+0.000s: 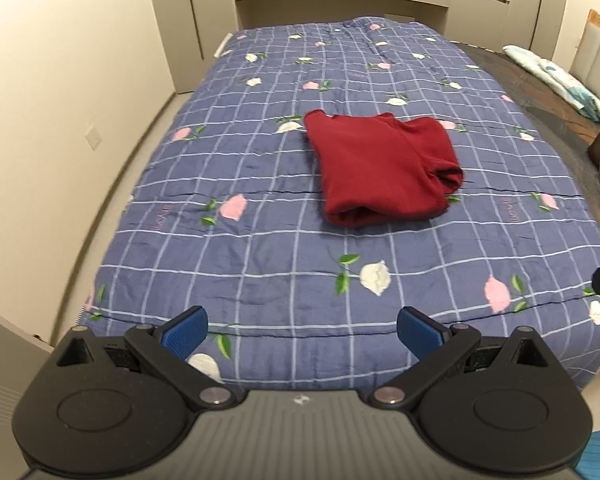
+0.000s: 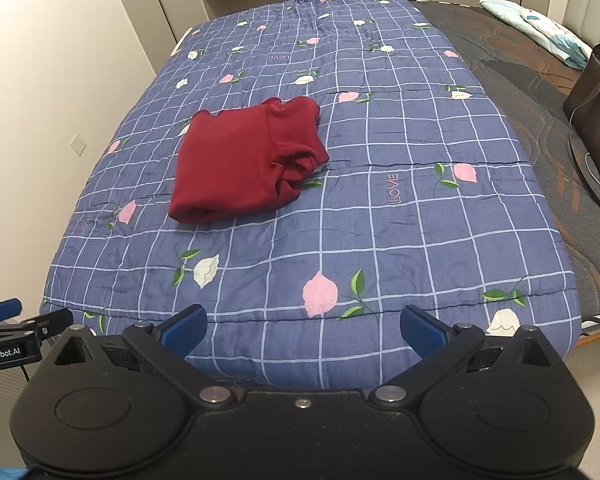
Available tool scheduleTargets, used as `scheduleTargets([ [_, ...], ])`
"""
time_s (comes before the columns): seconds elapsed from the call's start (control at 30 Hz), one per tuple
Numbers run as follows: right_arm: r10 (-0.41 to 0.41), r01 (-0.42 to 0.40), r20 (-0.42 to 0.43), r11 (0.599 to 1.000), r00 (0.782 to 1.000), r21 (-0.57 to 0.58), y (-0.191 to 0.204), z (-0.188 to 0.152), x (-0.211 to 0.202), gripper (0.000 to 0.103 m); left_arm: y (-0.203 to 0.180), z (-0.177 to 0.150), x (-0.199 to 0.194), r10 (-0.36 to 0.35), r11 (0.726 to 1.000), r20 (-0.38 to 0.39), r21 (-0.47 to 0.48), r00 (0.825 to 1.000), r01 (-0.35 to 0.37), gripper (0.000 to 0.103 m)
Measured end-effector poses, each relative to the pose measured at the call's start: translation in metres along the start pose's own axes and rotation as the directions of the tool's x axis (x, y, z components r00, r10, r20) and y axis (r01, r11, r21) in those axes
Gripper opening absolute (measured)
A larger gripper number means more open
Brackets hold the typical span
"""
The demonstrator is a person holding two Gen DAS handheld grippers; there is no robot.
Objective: Fold small clothes
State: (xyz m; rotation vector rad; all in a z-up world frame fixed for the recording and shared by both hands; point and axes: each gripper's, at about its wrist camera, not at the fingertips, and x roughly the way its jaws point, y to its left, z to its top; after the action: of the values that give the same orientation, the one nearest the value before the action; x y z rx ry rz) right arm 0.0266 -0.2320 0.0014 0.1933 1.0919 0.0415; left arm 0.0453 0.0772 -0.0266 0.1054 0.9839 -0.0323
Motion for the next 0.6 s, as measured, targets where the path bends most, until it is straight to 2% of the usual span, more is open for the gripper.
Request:
scheduleTargets([
  [0.6, -0.003, 0.003, 0.000, 1.000, 1.000, 0.001, 0.0015, 0.0011, 0.0027, 0.102, 0.0091, 0.0061, 0.0047, -0.022, 0.999, 0.003, -0.027, 1.000, 0.022, 0.102],
])
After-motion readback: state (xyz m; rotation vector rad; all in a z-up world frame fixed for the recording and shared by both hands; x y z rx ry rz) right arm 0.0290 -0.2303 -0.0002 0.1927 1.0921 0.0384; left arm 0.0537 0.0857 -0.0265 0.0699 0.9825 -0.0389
